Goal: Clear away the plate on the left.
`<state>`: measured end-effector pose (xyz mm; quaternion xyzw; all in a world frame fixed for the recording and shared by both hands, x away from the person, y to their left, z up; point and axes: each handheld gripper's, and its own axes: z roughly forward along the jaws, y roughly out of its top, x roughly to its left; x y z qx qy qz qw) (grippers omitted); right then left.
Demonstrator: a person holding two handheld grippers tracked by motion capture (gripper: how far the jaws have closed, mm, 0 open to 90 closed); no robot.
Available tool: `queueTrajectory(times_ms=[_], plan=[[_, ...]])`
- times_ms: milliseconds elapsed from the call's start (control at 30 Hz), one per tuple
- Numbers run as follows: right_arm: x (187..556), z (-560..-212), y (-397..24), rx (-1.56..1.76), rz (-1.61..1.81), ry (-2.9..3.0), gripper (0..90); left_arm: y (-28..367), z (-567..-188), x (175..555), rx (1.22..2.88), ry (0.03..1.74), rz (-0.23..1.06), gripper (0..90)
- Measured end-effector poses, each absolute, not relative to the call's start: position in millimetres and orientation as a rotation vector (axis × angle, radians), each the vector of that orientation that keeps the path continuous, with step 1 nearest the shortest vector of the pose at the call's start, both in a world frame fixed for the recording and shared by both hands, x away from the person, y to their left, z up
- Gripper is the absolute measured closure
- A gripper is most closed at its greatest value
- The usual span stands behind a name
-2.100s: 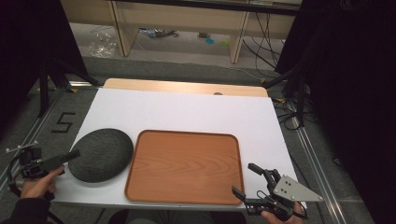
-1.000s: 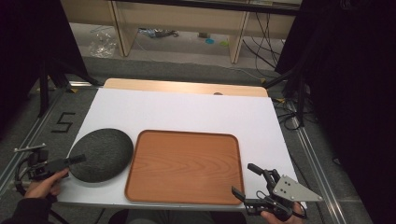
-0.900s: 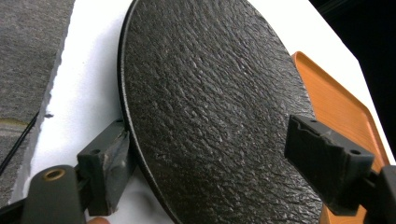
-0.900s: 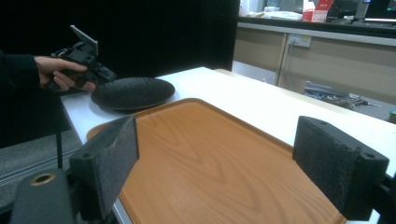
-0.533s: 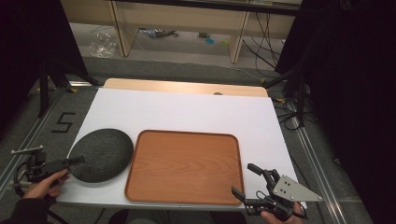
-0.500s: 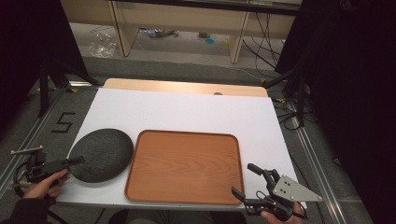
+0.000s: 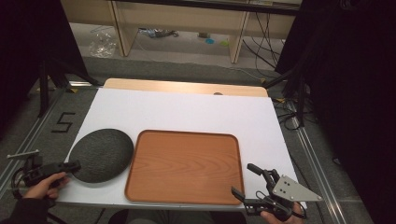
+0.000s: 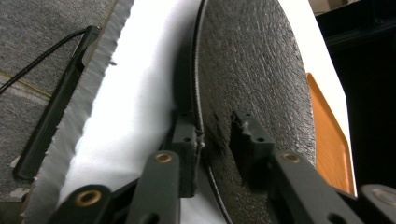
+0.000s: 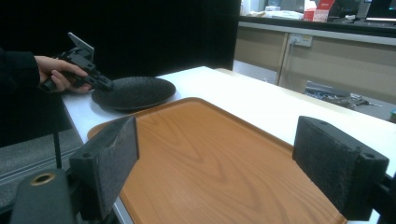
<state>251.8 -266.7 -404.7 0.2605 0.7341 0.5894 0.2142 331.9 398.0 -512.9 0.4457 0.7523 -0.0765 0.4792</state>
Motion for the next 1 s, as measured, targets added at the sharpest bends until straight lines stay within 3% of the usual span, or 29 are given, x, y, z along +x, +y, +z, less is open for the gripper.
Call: queueTrajectory(times_ms=[467,1000], plan=[[253.8,-405.5,-265.9,0.692,1.651,2.017,15.7,405.5,-528.3,325.9,0.862,1.831,-0.314,83.3],[253.7,-405.4,-265.6,0.691,1.653,2.019,15.7,400.1,-518.5,322.1,0.791,1.785,-0.245,86.7]])
